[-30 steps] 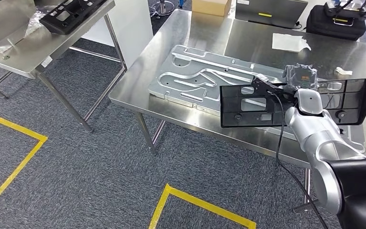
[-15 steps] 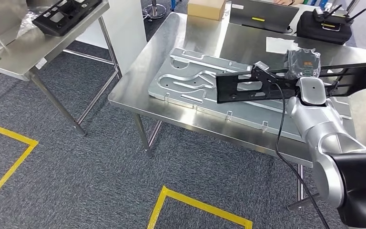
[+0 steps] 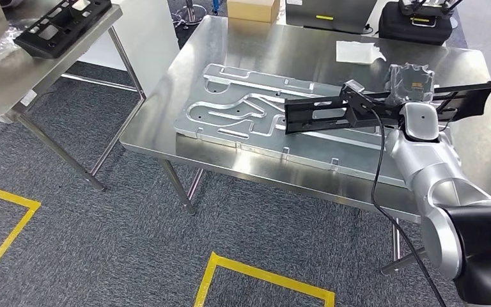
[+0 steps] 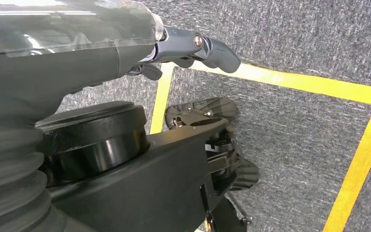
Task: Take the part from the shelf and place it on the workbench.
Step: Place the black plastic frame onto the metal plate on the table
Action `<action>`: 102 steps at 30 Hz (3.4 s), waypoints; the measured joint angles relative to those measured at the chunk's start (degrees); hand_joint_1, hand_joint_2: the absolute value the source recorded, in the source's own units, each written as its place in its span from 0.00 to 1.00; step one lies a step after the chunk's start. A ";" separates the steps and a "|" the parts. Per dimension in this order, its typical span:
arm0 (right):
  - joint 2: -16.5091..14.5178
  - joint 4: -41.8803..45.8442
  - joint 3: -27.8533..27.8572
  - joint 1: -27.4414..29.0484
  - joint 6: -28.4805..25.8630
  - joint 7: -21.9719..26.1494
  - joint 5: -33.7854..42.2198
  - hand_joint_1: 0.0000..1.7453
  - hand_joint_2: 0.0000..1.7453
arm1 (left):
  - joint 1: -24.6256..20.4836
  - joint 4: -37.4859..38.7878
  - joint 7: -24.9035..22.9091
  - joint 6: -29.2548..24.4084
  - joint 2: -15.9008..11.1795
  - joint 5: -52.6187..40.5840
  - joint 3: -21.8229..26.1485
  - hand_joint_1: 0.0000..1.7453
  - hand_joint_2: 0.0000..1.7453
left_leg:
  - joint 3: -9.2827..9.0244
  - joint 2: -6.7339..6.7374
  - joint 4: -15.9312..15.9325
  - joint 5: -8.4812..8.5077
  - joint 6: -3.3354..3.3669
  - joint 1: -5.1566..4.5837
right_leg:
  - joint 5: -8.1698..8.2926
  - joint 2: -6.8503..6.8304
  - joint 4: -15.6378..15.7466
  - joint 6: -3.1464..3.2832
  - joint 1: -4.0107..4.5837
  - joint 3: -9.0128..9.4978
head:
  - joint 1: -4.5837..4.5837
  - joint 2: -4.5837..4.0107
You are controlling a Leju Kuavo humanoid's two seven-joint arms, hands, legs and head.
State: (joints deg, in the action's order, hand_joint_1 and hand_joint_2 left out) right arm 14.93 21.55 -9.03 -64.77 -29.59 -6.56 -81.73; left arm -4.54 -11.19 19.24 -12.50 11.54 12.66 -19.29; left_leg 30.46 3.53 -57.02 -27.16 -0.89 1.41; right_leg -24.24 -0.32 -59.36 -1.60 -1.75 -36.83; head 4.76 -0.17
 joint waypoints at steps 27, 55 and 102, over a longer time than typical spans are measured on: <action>0.05 0.22 0.08 -0.68 1.38 2.19 1.57 1.00 1.00 | 0.43 0.00 0.28 -0.75 0.05 0.57 -0.04 0.00 1.00 | -1.40 1.51 2.09 1.17 1.34 0.27 | -3.62 0.13 -12.94 -2.62 -0.69 -7.13 | -0.01 0.00; 0.15 0.94 0.24 0.42 0.36 2.11 1.57 1.00 1.00 | 0.55 0.04 0.93 -0.15 0.07 0.50 -0.05 0.00 1.00 | 3.64 -4.08 -2.65 0.84 2.24 -2.55 | 1.35 2.67 -0.82 0.90 1.41 -1.74 | 0.15 0.00; 0.89 1.56 0.83 -3.97 17.83 10.81 10.10 1.00 1.00 | 2.07 0.35 2.27 1.93 -0.55 2.31 0.27 0.00 1.00 | 6.13 -3.85 -1.57 4.32 1.48 -1.83 | -3.74 1.07 1.21 0.02 0.35 5.42 | 0.39 0.00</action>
State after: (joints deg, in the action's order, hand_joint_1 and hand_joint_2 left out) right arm 15.83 23.11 -8.20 -68.74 -11.77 4.25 -71.63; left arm -2.47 -10.84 21.52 -10.57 10.99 14.97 -19.02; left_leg 36.59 -0.32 -58.59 -22.84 0.60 -0.41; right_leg -27.99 0.75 -58.15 -1.57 -1.40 -31.41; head 5.16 -0.17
